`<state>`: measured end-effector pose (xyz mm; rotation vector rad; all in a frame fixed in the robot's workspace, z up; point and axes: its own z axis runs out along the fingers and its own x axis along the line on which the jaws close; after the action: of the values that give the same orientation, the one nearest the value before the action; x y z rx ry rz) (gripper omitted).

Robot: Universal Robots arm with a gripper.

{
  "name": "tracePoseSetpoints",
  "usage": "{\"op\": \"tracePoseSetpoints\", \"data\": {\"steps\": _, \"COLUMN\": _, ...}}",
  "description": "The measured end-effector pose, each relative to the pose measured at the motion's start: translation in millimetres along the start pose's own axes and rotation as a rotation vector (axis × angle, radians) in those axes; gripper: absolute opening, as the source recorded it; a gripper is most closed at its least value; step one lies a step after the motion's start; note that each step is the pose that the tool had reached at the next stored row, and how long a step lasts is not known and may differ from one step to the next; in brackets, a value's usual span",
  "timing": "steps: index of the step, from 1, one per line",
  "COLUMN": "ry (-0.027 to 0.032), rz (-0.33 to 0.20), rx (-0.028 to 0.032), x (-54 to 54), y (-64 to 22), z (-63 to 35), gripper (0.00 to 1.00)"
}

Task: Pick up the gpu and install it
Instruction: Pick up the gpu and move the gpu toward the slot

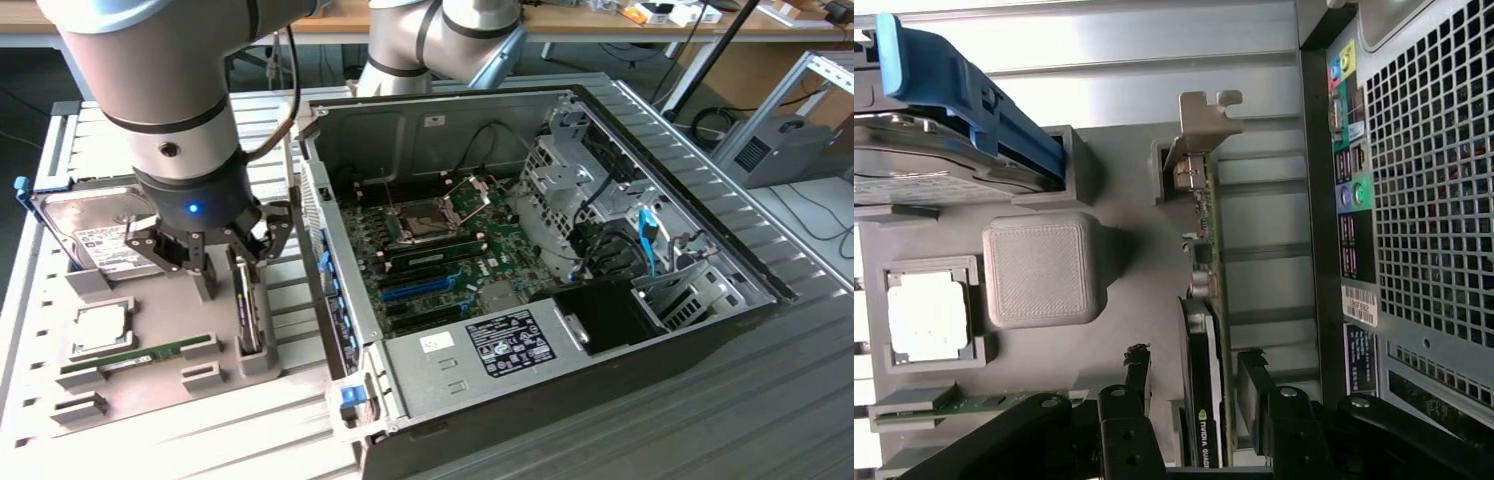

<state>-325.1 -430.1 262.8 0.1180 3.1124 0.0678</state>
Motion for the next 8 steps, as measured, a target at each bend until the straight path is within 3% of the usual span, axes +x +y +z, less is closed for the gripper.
{"op": "tracePoseSetpoints", "data": {"steps": 8, "ry": 0.0002, "rz": 0.000, "rx": 0.0002, "x": 0.2, "y": -0.4, "z": 6.8, "gripper": 0.48}}
